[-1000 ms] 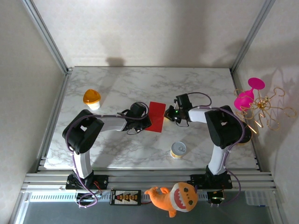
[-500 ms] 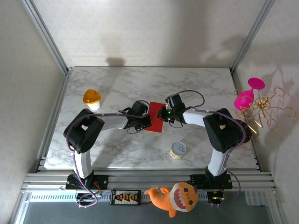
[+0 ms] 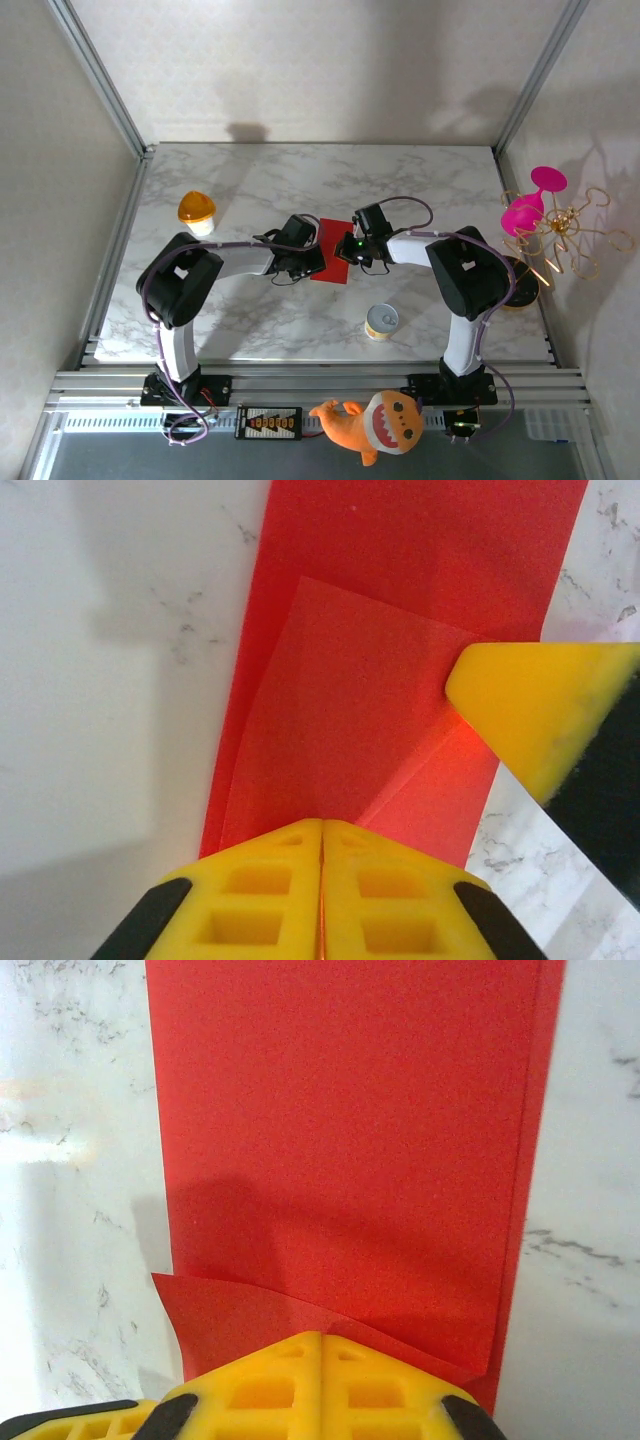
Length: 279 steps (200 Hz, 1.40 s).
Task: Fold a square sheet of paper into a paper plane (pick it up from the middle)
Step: Fold the triangle a second time at the center of the table.
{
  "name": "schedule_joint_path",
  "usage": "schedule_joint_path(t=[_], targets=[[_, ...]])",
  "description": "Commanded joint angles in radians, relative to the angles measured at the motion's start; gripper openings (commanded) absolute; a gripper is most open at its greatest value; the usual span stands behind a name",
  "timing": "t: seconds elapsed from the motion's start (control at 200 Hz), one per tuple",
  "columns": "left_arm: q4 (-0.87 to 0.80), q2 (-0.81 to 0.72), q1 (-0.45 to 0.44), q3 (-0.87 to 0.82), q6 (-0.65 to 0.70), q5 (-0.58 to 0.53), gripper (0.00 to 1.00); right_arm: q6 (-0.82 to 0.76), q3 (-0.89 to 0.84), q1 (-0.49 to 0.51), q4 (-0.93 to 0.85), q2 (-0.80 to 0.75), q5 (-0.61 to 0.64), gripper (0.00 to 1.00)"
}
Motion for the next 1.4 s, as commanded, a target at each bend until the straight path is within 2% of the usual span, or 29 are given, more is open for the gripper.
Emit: schedule_joint_path(t=[0.0,0.381,0.546,0.856,1.102,1.392], targets=[[0.009,0.022,0.005,0.033,-0.021,0.033,0.09,0.007,0.003,0.002,-0.087,0.042,0.053,0.04],[0.004,0.078,0.006,0.075,-0.012,0.035,0.09,0.006,0.002,0.002,-0.107,0.061,0.059,0.04],[-0.014,0.067,0.007,0.031,0.010,0.029,0.07,0.000,0.006,0.003,-0.137,0.070,0.085,0.04],[-0.119,-0.011,0.024,-0.056,0.133,0.037,0.05,-0.032,0.021,0.001,-0.200,0.099,0.152,0.03],[-0.183,-0.040,0.024,-0.068,0.218,0.073,0.05,-0.036,0.027,0.002,-0.204,0.101,0.153,0.03],[-0.304,-0.080,0.026,-0.027,0.312,-0.002,0.04,-0.037,0.028,0.002,-0.202,0.100,0.151,0.03]])
